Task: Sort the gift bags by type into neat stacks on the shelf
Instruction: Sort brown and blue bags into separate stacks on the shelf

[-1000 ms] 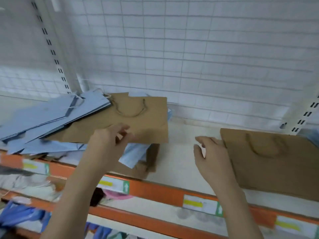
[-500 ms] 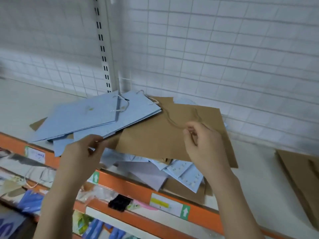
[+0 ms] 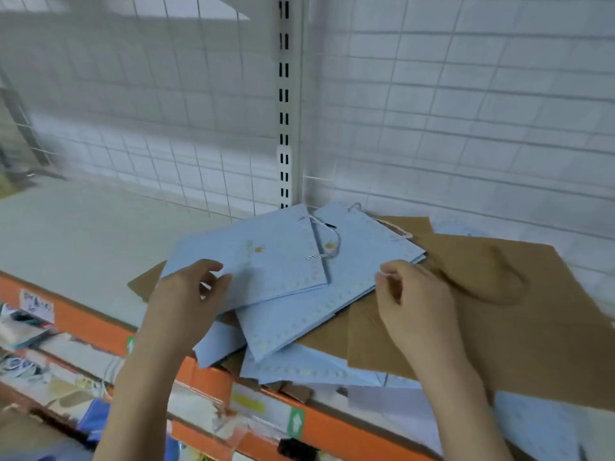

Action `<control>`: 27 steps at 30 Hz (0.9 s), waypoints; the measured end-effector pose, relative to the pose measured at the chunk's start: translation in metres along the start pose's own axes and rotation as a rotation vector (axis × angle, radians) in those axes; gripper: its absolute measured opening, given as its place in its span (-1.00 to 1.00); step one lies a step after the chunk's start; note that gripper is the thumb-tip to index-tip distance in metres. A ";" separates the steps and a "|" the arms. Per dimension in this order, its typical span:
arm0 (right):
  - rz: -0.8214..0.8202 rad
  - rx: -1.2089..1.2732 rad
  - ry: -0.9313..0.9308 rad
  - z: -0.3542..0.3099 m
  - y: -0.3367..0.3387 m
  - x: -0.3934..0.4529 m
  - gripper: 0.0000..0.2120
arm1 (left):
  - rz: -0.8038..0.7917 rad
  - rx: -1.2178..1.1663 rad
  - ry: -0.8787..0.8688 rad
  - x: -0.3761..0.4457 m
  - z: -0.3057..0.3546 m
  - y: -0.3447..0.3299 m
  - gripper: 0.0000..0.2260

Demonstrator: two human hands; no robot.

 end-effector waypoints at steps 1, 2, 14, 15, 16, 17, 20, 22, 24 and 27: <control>0.038 -0.020 -0.046 -0.002 -0.005 0.001 -0.80 | -0.018 -0.008 -0.031 0.014 -0.007 -0.001 -0.79; 0.073 -0.046 -0.089 -0.005 -0.009 0.001 -0.81 | -0.035 -0.009 -0.059 0.028 -0.014 -0.002 -0.78; 0.305 -0.244 -0.293 -0.051 -0.046 -0.018 -0.80 | -0.646 0.105 -0.267 0.148 -0.039 -0.059 -0.04; 0.322 -0.240 -0.305 -0.053 -0.048 -0.020 -0.78 | -0.681 0.090 -0.273 0.151 -0.042 -0.063 -0.02; 0.337 -0.235 -0.315 -0.053 -0.051 -0.021 -0.78 | -0.689 0.077 -0.287 0.152 -0.043 -0.065 -0.01; 0.351 -0.233 -0.322 -0.053 -0.053 -0.023 -0.77 | -0.674 0.086 -0.299 0.152 -0.045 -0.066 0.01; 0.371 -0.239 -0.347 -0.052 -0.056 -0.026 -0.77 | -0.543 0.201 -0.311 0.150 -0.047 -0.064 0.05; 0.382 -0.248 -0.358 -0.052 -0.055 -0.028 -0.80 | -0.439 0.222 -0.301 0.149 -0.046 -0.058 0.02; 0.388 -0.256 -0.397 -0.052 -0.052 -0.030 -0.85 | -0.381 0.146 -0.271 0.151 -0.048 -0.051 -0.05; 0.294 -0.306 -0.482 -0.054 -0.049 -0.033 -0.70 | -0.370 -0.062 -0.181 0.152 -0.056 -0.039 -0.18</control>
Point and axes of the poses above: each hand's wrist, its own x-axis towards the middle knuckle, its own y-axis out of the back of the hand, z = x × y, the point moved 2 cm from there along x, towards the middle knuckle, and after that the axes turned 12 degrees about x, right-handed, at the moved point
